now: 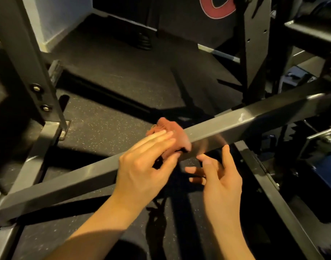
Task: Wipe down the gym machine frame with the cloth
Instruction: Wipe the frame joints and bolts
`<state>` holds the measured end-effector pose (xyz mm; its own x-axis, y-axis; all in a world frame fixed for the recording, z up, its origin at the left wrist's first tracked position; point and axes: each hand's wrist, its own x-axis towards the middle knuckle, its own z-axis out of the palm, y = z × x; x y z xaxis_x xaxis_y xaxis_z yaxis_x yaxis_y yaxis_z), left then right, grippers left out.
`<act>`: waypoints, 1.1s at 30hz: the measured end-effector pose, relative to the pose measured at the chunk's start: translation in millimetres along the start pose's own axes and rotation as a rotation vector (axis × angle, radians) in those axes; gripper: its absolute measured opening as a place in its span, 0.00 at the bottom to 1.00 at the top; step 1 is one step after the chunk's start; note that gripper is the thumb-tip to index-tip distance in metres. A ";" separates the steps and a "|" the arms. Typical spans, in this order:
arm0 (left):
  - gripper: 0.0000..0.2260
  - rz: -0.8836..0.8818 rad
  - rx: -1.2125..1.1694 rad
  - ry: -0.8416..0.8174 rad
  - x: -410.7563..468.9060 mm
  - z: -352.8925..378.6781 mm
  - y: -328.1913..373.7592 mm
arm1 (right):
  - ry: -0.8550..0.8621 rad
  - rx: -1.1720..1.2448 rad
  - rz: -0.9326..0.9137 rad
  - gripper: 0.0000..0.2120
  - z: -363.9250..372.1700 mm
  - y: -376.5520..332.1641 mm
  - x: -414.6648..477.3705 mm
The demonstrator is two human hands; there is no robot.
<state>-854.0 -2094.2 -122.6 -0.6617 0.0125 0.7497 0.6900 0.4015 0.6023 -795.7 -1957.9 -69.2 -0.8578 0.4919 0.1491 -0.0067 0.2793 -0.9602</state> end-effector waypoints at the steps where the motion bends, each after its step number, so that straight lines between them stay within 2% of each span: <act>1: 0.14 -0.035 0.031 0.051 -8.4 -7.3 -7.1 | 0.004 -0.009 0.009 0.32 0.9 1.2 1.0; 4: 0.13 -0.107 0.068 0.156 -7.6 -4.4 -7.8 | 0.020 0.014 0.033 0.31 1.8 5.4 5.4; 7: 0.12 -0.042 -0.018 0.094 20.9 26.3 17.2 | 0.025 0.046 0.024 0.25 0.1 3.4 8.9; 10: 0.13 0.035 -0.053 0.024 23.0 32.7 17.4 | 0.094 0.020 0.007 0.13 -2.7 -1.1 14.4; 13: 0.13 0.036 0.012 0.066 -0.7 10.1 -10.5 | 0.193 0.006 0.042 0.12 -10.3 -4.3 26.8; 16: 0.13 -0.002 0.052 0.136 -5.4 4.2 -16.1 | 0.197 -0.014 0.083 0.08 -20.7 -8.0 38.0; 23: 0.16 0.116 -0.027 -0.023 23.4 35.6 19.8 | 0.124 -0.071 0.172 0.11 -32.9 -6.5 49.6; 29: 0.15 -0.004 0.109 0.097 -8.1 -3.6 -11.5 | 0.077 -0.081 0.142 0.12 -39.0 -9.7 52.1; 33: 0.15 0.080 0.024 0.012 30.4 35.9 24.1 | 0.077 -0.094 0.082 0.12 -35.2 -6.6 51.0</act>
<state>-868.0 -2051.2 -95.1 -0.6010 0.0350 0.7985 0.7333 0.4215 0.5335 -821.3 -1905.7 -46.9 -0.8115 0.5770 0.0918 0.1133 0.3095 -0.9441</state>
